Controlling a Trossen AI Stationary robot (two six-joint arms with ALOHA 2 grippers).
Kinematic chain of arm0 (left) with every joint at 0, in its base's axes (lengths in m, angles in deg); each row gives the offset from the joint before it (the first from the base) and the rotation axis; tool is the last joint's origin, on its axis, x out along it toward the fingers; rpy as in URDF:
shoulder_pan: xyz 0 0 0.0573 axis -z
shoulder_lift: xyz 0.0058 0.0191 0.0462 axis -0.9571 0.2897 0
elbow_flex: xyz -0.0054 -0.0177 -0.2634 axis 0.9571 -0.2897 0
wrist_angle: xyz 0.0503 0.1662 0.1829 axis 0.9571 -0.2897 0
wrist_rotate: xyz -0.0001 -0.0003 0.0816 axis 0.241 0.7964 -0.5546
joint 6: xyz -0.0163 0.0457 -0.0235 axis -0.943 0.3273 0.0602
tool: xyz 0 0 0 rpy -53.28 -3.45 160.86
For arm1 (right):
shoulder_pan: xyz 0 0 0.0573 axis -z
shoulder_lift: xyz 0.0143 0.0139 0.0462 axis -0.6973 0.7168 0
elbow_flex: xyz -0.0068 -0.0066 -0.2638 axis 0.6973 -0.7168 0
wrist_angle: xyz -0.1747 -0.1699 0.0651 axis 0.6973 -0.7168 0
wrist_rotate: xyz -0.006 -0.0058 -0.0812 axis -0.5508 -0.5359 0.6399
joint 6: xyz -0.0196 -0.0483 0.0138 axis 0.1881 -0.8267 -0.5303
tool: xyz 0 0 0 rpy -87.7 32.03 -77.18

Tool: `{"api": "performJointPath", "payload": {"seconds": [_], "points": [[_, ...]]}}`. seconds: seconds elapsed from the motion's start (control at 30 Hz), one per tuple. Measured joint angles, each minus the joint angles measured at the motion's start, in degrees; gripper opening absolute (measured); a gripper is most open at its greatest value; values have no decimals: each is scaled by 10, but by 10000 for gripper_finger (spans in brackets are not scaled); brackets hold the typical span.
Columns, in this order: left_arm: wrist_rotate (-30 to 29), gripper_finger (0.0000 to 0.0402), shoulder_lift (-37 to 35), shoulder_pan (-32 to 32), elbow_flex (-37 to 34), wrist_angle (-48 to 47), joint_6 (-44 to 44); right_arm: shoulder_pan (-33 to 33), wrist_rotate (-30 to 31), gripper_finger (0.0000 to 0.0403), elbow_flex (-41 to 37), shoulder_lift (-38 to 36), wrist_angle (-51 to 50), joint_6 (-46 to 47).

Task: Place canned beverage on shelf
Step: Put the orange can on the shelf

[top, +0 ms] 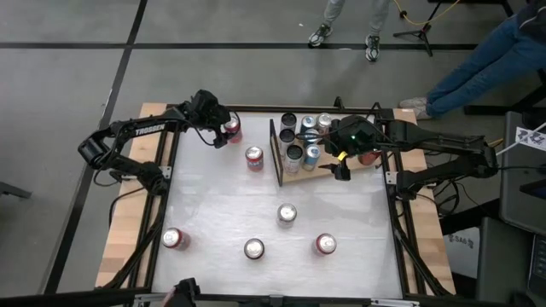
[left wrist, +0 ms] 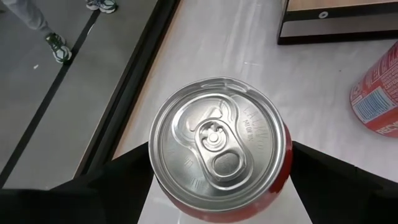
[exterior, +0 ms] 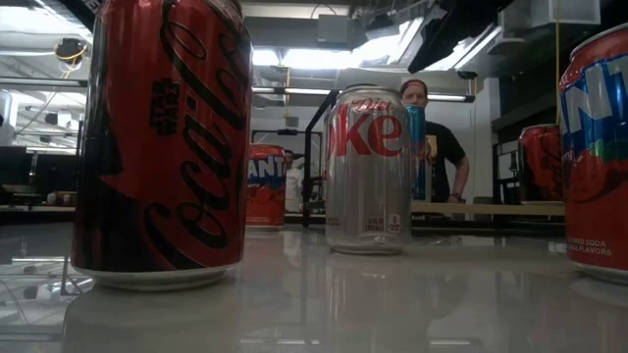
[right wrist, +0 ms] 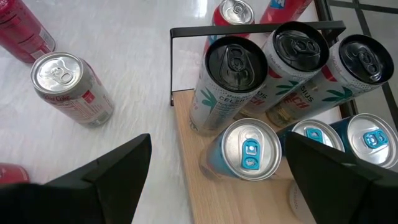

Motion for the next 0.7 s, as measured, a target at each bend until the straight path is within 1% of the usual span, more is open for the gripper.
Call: {"api": "performJointPath", "payload": {"seconds": [0.23, 0.4, 0.47, 0.57, 0.7], "points": [[0, 344, 0, 1, 0, 0, -1, 0, 0, 357, 0, 0, 0, 0], [-8, 344, 0, 1, 0, -3, -43, 0, 0, 357, 0, 0, 0, 0], [-11, 343, 0, 1, 0, -7, -45, 0, 0, 357, 0, 0, 0, 0], [-11, 333, 0, 2, 0, -9, -46, 0, 0, 357, 0, 0, 0, 0], [-13, 308, 0, 11, 0, -9, -46, 0, 0, 357, 0, 0, 0, 0]]}}
